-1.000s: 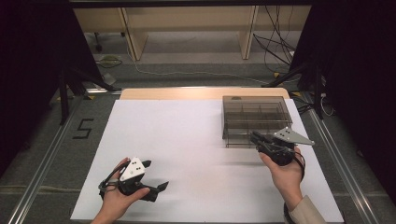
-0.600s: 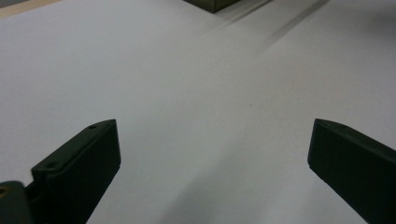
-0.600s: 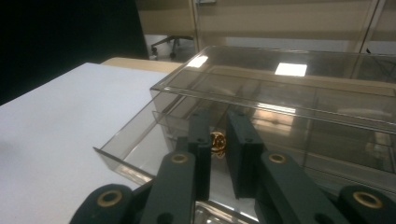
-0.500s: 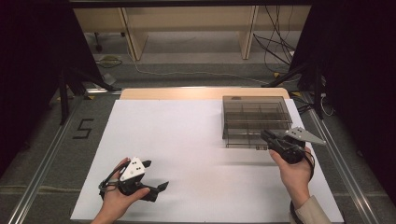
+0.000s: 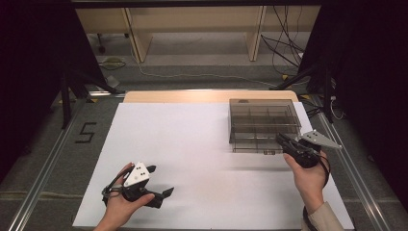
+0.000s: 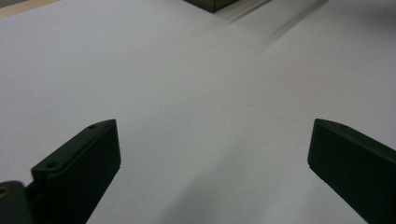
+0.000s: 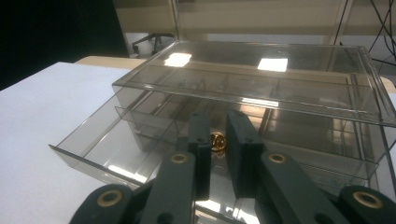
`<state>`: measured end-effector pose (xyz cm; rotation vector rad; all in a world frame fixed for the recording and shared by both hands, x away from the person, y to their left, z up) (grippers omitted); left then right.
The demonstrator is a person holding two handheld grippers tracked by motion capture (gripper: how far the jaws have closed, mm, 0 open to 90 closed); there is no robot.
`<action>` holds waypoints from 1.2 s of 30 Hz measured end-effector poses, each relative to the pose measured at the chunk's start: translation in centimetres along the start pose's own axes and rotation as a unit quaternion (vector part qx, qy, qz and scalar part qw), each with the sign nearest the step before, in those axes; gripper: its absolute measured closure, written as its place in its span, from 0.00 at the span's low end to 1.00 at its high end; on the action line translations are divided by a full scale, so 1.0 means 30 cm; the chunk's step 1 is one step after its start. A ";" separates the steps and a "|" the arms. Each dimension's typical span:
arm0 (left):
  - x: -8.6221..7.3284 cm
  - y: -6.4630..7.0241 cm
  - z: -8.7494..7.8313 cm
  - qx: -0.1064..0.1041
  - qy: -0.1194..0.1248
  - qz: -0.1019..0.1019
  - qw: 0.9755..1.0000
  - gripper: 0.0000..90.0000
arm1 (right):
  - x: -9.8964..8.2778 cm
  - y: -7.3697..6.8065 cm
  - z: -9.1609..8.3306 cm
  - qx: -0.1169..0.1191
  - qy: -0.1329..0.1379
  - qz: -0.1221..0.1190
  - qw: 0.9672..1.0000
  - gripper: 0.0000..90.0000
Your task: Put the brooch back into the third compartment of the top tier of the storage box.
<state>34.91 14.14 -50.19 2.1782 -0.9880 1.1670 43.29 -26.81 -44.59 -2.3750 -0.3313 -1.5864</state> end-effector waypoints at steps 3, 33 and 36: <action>0.000 -0.001 0.000 0.000 0.000 0.001 1.000 0.03 | -0.003 0.008 0.001 -0.004 -0.002 -0.002 1.000 0.90; 0.001 0.000 -0.001 0.000 0.001 0.000 1.000 0.03 | -0.028 0.092 -0.009 -0.056 -0.017 -0.002 0.998 0.90; 0.001 0.000 -0.001 0.000 0.001 -0.001 1.000 0.03 | -0.032 0.103 -0.009 -0.063 -0.019 -0.004 0.998 0.90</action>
Point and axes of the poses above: each handheld gripper's, and its own axes: z roughly forward along the jaws, x roughly out of its top, y roughly to its right, the point moved 7 cm from there along z, roughly forward along the jaws, and after that the axes turned 4 degrees about -x, right-handed, at the moved point
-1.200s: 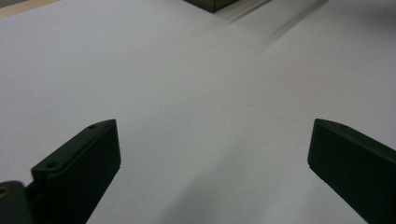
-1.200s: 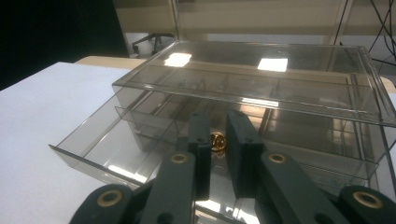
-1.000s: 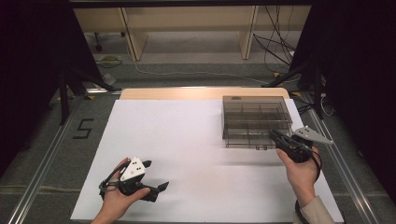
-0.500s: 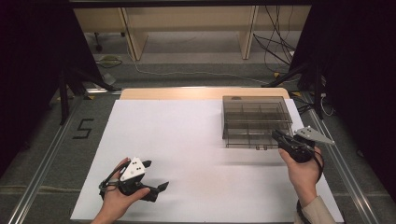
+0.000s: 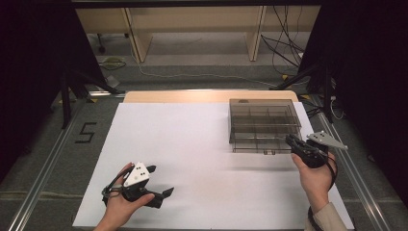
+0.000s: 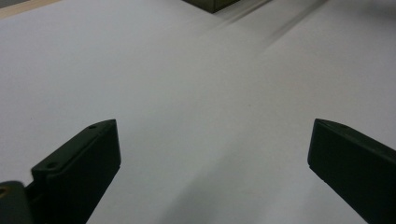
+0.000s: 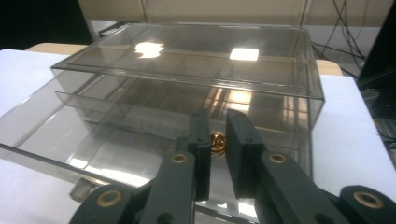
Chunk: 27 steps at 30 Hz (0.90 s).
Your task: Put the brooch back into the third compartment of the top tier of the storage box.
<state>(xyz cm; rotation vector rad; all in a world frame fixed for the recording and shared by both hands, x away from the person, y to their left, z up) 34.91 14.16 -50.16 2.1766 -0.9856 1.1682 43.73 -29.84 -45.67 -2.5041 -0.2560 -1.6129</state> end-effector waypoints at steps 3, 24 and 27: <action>-0.001 0.001 0.001 0.000 -0.001 0.001 1.000 0.03 | -0.004 0.006 -0.001 -0.005 -0.003 0.001 1.000 0.90; 0.000 0.000 0.003 0.000 -0.001 0.001 1.000 0.03 | -0.020 0.023 0.007 -0.013 -0.010 0.007 1.000 0.89; 0.000 0.000 0.003 -0.001 -0.001 0.002 1.000 0.03 | -0.021 0.026 0.007 -0.013 -0.009 0.009 1.000 0.88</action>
Point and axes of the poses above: each handheld gripper's, and its own axes: z roughly forward along the jaws, x roughly out of its top, y roughly to its right, the point moved 7 cm from there along z, roughly forward along the jaws, and after that the axes turned 4 degrees about -x, right-handed, at the moved point
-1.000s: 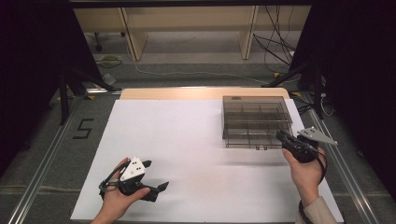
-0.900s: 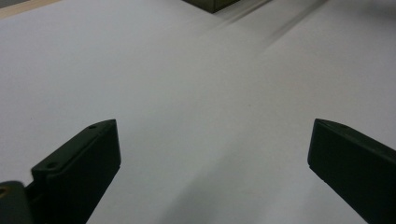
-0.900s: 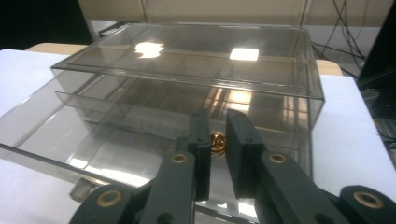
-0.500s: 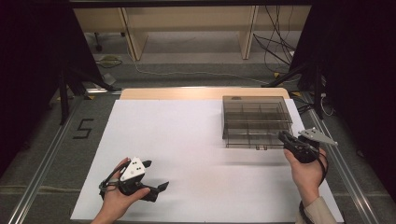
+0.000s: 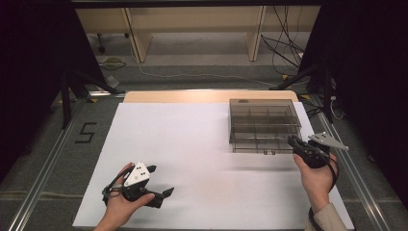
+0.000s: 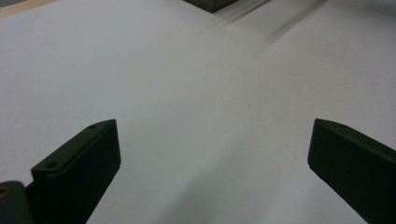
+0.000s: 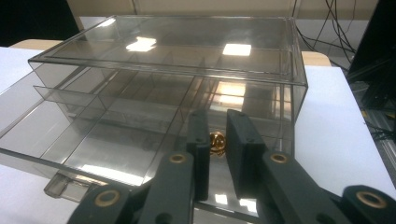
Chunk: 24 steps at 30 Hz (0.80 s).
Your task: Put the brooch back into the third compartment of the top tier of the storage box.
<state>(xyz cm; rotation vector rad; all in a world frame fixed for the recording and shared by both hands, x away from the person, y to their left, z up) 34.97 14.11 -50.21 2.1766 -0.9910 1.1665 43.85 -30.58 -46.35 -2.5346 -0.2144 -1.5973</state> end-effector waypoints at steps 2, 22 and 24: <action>0.000 0.000 0.000 0.000 0.000 0.000 1.000 0.03 | 0.000 0.001 0.000 0.000 0.000 0.001 1.000 0.87; 0.000 -0.003 -0.004 0.002 0.002 -0.002 1.000 0.03 | 0.027 -0.078 -0.037 0.025 0.034 -0.002 0.999 0.47; -0.001 -0.004 -0.005 0.003 0.002 -0.001 1.000 0.03 | 0.029 -0.089 -0.043 0.030 0.035 -0.004 0.999 0.45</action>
Point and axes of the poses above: each handheld gripper's, and its own axes: z roughly forward along the jaws, x roughly out of its top, y roughly to its right, the point moved 7 cm from there along z, roughly forward along the jaws, and after that the axes turned 4 degrees about -x, right-handed, at the moved point
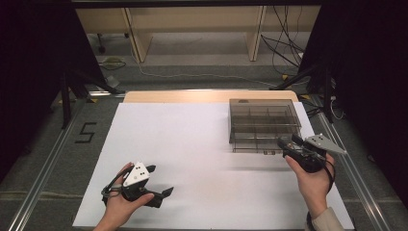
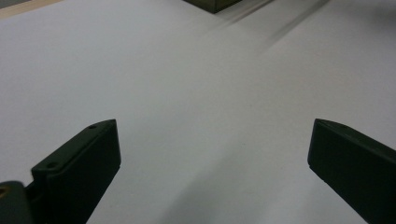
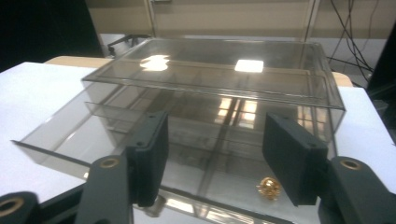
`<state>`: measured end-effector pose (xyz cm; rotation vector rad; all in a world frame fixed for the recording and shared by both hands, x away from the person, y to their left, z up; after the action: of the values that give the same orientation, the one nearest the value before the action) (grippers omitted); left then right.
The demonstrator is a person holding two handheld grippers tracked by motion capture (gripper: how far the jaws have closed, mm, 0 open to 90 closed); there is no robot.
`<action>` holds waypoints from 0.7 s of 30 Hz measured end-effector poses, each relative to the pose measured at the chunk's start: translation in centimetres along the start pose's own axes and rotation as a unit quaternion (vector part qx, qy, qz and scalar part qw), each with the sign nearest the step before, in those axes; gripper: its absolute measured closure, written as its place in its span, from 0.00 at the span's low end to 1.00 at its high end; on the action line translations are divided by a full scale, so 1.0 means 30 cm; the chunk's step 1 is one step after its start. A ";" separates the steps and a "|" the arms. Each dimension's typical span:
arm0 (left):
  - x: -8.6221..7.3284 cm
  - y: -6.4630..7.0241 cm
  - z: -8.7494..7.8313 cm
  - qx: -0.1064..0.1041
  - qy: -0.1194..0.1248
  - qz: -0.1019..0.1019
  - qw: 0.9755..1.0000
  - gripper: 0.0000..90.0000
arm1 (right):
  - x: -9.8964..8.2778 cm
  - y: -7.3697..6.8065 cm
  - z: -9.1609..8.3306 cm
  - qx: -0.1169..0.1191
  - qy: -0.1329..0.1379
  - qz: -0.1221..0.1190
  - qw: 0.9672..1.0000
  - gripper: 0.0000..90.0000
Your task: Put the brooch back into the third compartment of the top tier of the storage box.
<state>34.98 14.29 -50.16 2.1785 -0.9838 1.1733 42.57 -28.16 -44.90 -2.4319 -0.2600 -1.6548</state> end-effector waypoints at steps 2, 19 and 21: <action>0.001 0.000 0.000 0.001 0.002 -0.002 1.000 0.03 | 0.001 -0.012 -0.005 0.009 -0.001 0.003 1.000 0.42; 0.000 -0.002 0.000 0.001 0.001 -0.001 1.000 0.03 | 0.000 -0.021 -0.021 0.017 0.004 0.005 1.000 0.34; 0.000 -0.002 -0.001 0.001 0.001 -0.001 1.000 0.03 | 0.000 -0.019 -0.022 0.018 0.004 0.005 1.000 0.34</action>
<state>35.02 14.35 -50.15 2.1786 -0.9793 1.1765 41.83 -27.77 -44.63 -2.3956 -0.2727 -1.6422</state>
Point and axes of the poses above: each handheld gripper's, and its own axes: z roughly forward along the jaws, x roughly out of its top, y roughly to its right, the point moved 7 cm from there along z, roughly forward along the jaws, and after that the axes turned 4 degrees about -x, right-handed, at the moved point
